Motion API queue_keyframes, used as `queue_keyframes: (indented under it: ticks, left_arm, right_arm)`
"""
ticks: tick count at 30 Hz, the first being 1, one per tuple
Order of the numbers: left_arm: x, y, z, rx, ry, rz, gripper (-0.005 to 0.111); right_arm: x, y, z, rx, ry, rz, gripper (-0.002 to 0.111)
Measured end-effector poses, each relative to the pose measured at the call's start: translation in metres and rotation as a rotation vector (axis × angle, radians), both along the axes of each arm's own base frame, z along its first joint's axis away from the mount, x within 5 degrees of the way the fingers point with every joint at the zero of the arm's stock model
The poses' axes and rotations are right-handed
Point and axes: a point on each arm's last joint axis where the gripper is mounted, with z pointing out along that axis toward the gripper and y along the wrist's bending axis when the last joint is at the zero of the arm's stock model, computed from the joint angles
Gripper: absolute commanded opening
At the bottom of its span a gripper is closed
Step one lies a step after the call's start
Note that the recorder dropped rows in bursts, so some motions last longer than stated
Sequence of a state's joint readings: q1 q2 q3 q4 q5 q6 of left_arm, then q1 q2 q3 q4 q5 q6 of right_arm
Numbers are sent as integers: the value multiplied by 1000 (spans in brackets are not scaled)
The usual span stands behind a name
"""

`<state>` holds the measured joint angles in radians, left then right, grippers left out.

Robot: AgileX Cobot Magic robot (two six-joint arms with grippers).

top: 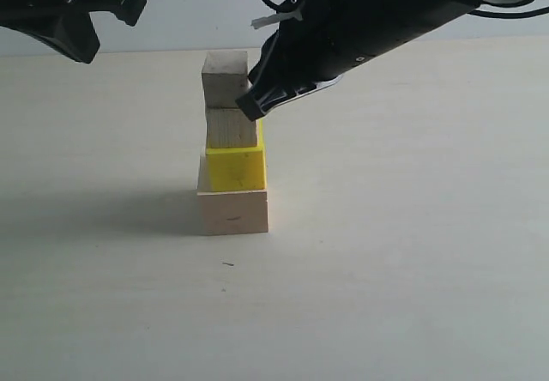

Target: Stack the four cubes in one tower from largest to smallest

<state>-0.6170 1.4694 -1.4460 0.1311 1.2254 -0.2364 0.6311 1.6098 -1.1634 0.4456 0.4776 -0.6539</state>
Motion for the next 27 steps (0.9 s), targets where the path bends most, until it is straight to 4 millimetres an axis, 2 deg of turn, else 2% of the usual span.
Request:
queue_keyframes:
  ticks: [18,22,27]
  left_arm:
    - [0,0,0,7,-2,-16,0]
    - [1,1,0,17,-9,-15,0]
    - [2,3,1,42,-26,-11,0]
  right_arm:
    - [3,-5,2,-47,-52,-22,0]
    - [5,-22,18,-47,-83,-130,0]
    - [7,-55,42,19,-155,-275,0]
